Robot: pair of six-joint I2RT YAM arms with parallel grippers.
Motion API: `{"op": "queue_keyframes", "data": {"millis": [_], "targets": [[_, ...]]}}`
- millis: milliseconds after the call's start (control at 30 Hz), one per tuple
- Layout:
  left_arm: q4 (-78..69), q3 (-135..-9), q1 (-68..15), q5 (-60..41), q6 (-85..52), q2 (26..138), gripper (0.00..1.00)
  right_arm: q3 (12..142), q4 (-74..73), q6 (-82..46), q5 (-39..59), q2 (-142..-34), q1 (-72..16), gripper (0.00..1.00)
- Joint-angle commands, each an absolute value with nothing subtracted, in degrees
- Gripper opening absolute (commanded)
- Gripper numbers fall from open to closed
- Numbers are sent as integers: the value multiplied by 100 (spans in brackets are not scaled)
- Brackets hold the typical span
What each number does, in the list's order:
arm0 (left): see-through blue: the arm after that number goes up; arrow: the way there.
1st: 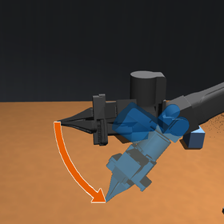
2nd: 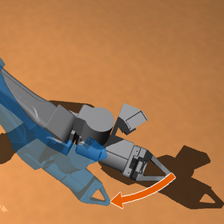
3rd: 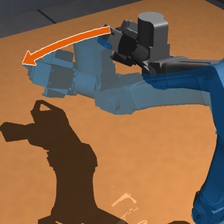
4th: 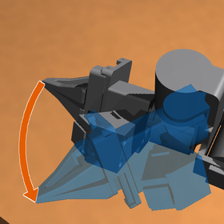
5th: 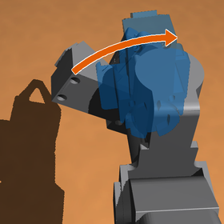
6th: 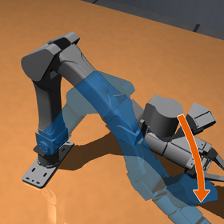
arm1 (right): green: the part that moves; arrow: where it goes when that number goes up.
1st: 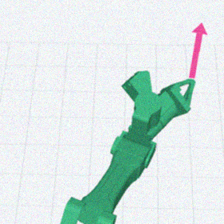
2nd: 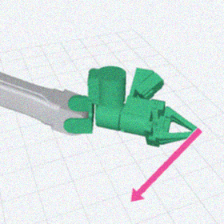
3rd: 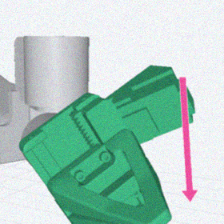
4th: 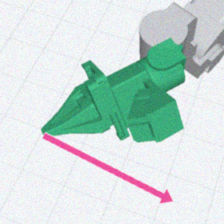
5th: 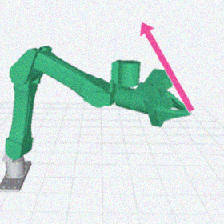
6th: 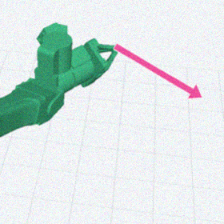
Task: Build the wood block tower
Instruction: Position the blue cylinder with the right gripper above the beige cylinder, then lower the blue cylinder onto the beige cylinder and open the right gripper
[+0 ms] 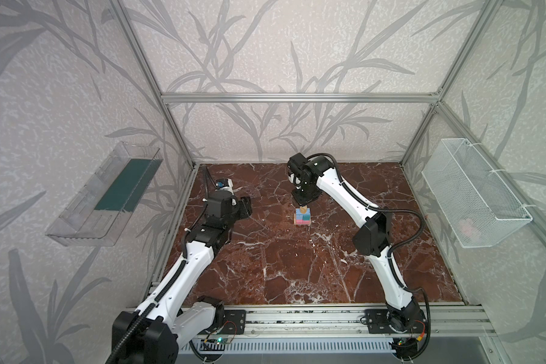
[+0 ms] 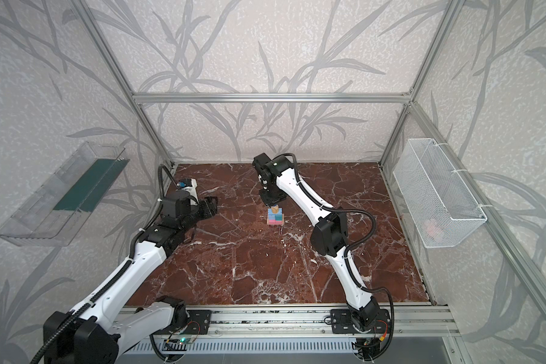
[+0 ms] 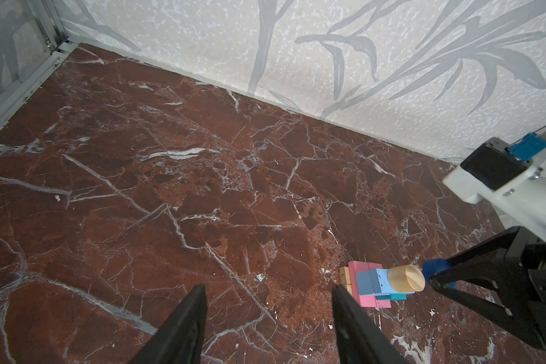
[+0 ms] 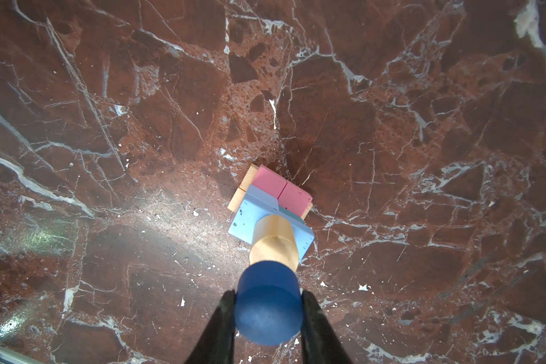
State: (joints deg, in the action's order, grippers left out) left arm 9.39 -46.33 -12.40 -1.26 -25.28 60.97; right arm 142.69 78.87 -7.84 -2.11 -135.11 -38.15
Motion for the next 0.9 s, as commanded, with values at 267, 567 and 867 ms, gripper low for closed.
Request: {"op": "queue_keyframes", "data": {"millis": [267,567,867], "targets": [[886,-4570,-1178,-158,-2557,6084,62,14423,8124,-727,-241,-13741,-3764,16],[890,-4560,-1154,-171,-2558,6082,62,14412,8156,-733,-238,-13790,-3762,16],[898,-4553,-1134,-188,-2566,6078,62,14413,8152,-744,-242,-13820,-3762,17]]}}
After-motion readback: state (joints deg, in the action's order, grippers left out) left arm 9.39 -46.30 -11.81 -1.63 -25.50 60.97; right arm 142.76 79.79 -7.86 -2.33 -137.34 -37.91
